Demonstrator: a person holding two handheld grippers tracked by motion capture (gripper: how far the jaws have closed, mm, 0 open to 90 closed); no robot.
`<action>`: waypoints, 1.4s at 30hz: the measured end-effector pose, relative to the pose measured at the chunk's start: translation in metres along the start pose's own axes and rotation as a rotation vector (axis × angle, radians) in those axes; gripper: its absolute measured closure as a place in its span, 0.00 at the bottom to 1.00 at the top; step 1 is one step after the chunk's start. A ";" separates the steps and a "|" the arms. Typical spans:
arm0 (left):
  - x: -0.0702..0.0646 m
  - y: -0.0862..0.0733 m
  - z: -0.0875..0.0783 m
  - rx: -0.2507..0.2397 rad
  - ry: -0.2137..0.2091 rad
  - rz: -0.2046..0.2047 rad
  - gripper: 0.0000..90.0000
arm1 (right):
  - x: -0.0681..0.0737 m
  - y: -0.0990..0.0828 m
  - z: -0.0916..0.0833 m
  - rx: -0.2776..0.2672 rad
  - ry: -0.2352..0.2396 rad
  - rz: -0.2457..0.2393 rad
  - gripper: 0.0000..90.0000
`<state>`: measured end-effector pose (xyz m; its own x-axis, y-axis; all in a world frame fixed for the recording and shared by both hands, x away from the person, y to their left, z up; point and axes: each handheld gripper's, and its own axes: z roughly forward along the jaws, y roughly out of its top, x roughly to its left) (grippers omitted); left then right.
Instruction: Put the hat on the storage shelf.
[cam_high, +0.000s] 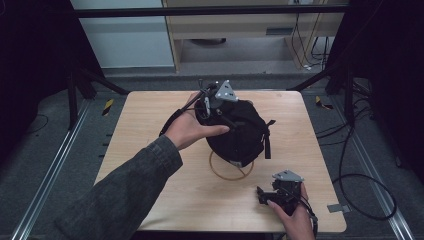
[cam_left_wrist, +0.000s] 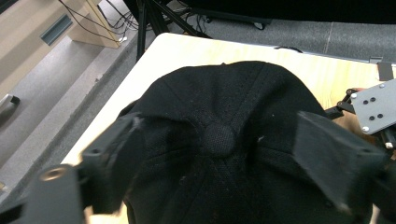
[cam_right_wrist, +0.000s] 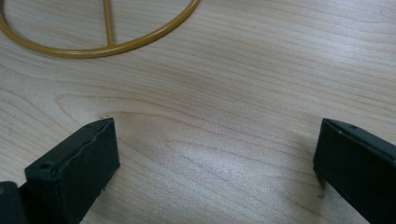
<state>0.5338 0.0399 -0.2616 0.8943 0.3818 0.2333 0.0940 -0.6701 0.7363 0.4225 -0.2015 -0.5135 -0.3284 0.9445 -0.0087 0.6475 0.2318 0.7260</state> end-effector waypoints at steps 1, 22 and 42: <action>-0.001 -0.001 0.000 -0.003 -0.003 -0.003 0.13 | 0.000 0.000 0.000 -0.001 0.000 -0.004 0.00; -0.024 -0.010 -0.009 -0.059 -0.016 0.009 0.06 | 0.000 0.000 0.000 0.003 0.001 0.003 0.00; -0.040 -0.021 -0.031 -0.119 0.013 -0.028 0.06 | 0.000 0.000 0.000 0.001 0.001 -0.001 0.00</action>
<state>0.4829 0.0586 -0.2663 0.8863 0.4079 0.2192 0.0656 -0.5792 0.8125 0.4224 -0.2015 -0.5134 -0.3294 0.9441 -0.0085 0.6479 0.2326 0.7254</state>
